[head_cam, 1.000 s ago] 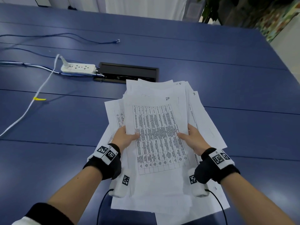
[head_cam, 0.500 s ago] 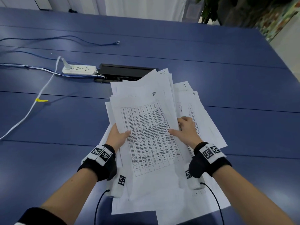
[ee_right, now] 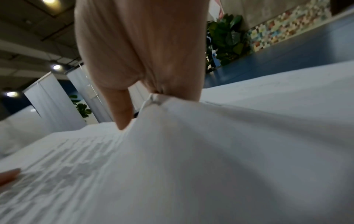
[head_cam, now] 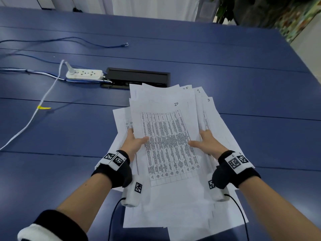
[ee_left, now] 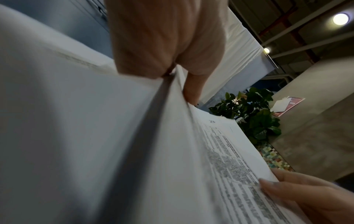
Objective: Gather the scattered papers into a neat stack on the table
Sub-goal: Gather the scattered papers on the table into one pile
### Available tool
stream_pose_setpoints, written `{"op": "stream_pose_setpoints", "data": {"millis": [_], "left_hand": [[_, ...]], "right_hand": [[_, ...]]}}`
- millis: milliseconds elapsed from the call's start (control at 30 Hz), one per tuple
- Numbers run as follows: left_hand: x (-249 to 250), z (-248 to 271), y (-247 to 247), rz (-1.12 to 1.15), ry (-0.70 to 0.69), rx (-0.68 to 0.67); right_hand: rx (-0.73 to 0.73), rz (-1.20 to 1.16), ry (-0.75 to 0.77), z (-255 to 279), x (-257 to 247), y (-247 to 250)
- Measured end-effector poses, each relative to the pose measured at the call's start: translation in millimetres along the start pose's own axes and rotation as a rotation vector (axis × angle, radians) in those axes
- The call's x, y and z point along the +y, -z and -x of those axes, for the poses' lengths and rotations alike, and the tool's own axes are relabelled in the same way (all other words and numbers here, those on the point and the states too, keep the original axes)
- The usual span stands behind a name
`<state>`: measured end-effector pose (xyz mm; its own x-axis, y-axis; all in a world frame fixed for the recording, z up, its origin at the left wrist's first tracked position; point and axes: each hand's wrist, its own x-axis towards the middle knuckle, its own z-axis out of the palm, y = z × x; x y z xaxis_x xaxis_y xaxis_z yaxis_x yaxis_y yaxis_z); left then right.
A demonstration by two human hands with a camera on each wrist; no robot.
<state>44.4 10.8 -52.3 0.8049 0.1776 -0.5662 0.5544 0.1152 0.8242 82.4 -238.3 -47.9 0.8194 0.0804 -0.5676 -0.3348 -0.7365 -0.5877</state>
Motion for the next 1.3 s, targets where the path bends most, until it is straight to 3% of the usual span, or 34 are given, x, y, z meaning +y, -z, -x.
{"op": "stream_pose_setpoints", "data": {"millis": [167, 333, 467, 633, 867, 1033, 1100, 1167, 1300], "left_hand": [[5.2, 0.5, -6.9, 0.003, 0.055, -0.026], [-3.4, 6.9, 0.8, -0.160, -0.011, -0.026], [-9.4, -1.8, -7.1, -0.310, -0.098, -0.075], [12.9, 12.5, -27.3, -0.195, -0.026, -0.162], [15.9, 11.0, -15.9, -0.051, -0.008, -0.034], [7.5, 9.0, -7.6, -0.080, 0.094, -0.060], [6.6, 9.9, -0.8, -0.070, 0.102, -0.048], [6.7, 9.1, 9.6, -0.072, 0.088, -0.010], [7.0, 7.5, 28.1, -0.141, 0.082, 0.036]], "right_hand": [[-0.059, 0.010, 0.002, 10.1, -7.4, -1.6], [0.110, -0.059, 0.059, 11.5, -2.5, 1.4], [0.136, -0.058, 0.058, 10.0, -2.2, -3.2], [0.098, -0.120, 0.051, 11.9, -5.3, -4.4], [0.101, -0.395, 0.091, 15.7, 4.6, 1.5], [0.034, -0.248, 0.140, 9.4, -3.5, -0.5], [0.124, -0.187, 0.096, 0.5, -1.8, 9.3], [0.290, 0.025, 0.020, -10.3, 7.9, 21.8], [0.366, 0.282, -0.100, -15.1, 24.9, 22.9]]}}
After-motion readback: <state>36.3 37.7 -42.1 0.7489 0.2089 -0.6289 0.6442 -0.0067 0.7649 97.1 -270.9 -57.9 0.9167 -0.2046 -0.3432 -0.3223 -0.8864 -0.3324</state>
